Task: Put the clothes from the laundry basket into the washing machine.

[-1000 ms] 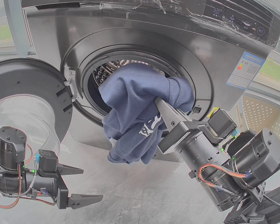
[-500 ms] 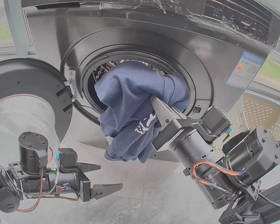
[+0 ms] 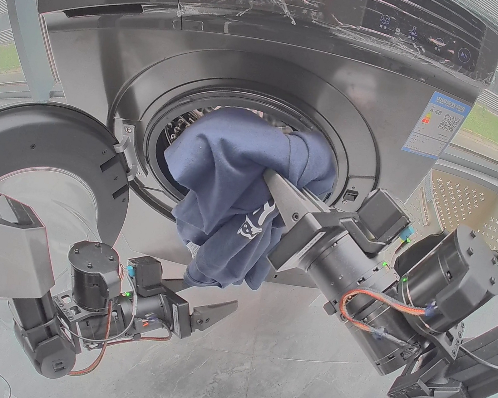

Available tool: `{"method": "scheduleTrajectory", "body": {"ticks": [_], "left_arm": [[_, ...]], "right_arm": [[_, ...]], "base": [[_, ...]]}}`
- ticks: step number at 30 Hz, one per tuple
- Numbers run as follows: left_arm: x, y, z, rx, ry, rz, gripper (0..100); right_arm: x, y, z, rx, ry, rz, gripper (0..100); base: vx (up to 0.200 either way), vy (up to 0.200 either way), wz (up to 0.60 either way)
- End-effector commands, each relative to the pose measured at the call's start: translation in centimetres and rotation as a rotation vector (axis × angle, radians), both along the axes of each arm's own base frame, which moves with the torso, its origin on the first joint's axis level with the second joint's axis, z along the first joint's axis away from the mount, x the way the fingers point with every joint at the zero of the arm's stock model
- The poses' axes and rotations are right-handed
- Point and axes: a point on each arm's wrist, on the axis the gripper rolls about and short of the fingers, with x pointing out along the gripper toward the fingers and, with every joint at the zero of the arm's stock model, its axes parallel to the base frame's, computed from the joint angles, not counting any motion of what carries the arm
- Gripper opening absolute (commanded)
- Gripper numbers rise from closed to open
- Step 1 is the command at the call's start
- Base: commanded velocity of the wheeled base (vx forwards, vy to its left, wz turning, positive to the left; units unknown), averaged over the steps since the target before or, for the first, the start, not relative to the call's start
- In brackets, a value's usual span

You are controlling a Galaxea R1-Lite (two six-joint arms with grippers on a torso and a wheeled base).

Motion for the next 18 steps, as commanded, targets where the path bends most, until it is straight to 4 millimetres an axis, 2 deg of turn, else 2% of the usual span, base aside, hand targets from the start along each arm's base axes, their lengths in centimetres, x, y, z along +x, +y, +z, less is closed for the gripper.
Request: {"method": "scheduleTrajectory", "body": {"ticks": [1,11,18], "left_arm": [[1.2,-0.8,-1.1,-0.013,0.002,0.014,100],[2.6,-1.7,-0.2,-0.054,-0.056,0.042,100],[2.6,-1.9,0.4,-0.065,-0.079,0.066,100]], "right_arm": [[-0.2,0.1,-0.1,-0.002,0.002,0.006,0],[-0.2,0.1,-0.2,-0.007,0.0,0.002,0],[-0.2,0.1,-0.3,-0.013,0.003,0.002,0]], "base": [[0.0,0.0,0.0],[0.0,0.0,0.0],[0.0,0.0,0.0]]}}
